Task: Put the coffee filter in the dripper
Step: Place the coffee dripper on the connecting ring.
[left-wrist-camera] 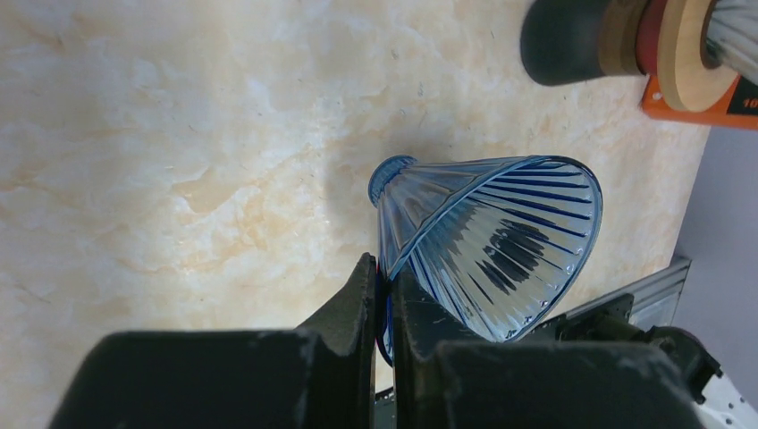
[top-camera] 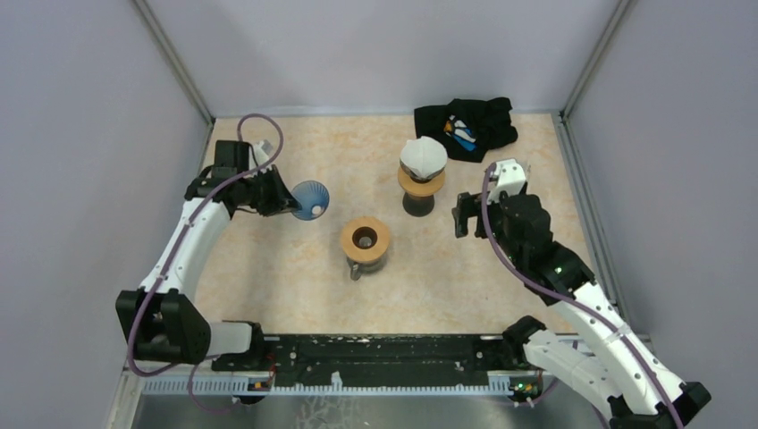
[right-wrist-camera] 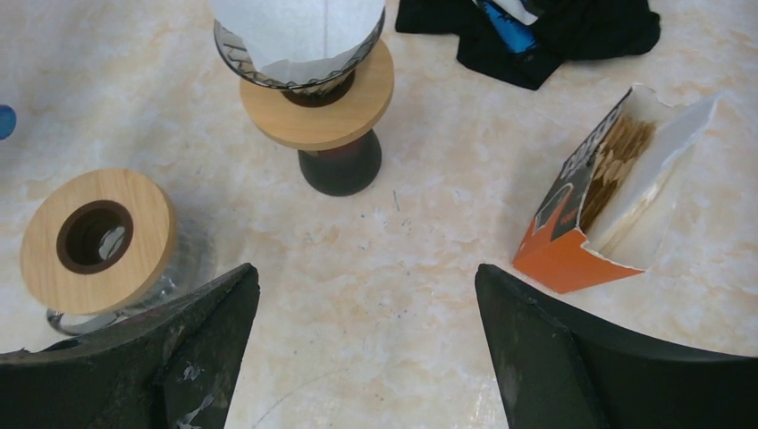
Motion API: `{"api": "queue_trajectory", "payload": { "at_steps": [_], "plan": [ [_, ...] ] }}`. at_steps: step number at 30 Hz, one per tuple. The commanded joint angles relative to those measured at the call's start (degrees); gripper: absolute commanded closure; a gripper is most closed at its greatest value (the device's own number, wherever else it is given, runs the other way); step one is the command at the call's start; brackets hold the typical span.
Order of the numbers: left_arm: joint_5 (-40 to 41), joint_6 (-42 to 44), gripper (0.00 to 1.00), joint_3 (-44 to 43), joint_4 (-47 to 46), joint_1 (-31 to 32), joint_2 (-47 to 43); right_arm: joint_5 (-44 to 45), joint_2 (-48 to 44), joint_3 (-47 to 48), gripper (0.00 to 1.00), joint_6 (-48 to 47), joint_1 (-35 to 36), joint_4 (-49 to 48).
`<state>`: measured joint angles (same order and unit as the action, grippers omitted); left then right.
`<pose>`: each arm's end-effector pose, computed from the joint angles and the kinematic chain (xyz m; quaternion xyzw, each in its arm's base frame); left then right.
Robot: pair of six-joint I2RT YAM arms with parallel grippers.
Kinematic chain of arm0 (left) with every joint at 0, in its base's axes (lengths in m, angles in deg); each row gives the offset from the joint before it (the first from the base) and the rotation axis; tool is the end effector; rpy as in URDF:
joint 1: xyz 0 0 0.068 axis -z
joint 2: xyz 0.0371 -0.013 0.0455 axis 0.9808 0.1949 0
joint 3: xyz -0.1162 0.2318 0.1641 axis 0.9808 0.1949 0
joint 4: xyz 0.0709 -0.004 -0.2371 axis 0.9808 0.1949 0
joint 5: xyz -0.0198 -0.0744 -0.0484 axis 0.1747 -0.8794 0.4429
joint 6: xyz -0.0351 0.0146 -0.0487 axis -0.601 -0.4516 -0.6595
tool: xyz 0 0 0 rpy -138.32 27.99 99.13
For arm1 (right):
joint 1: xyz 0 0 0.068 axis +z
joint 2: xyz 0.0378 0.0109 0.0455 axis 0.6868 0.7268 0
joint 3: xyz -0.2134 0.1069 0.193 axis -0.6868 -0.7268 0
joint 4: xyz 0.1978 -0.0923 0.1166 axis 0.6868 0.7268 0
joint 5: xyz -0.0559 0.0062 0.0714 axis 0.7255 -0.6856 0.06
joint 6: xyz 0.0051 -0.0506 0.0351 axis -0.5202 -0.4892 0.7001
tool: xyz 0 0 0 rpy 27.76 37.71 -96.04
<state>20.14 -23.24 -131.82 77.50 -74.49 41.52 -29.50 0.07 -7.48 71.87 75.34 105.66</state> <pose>0.2504 -0.0367 0.3302 -0.0675 0.9241 -0.2505 0.2806 0.1122 0.0548 0.3550 -0.0892 0.8091 0.0885 0.5741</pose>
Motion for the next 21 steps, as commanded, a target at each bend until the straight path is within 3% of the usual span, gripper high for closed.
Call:
{"api": "queue_trajectory", "payload": {
  "at_steps": [1,11,21],
  "plan": [
    [-0.4,2.2,1.00,-4.6,4.2,3.9,0.5,-6.4,3.5,4.6,0.10,1.3,-0.4,0.2],
    [-0.5,0.5,1.00,-9.9,7.6,14.8,3.2,-15.4,9.8,7.1,0.12,2.8,-0.2,0.2],
    [3.6,-0.3,1.00,-14.4,9.4,24.2,8.8,-18.3,11.2,6.9,0.13,4.0,0.8,-0.9]
  ]
}}
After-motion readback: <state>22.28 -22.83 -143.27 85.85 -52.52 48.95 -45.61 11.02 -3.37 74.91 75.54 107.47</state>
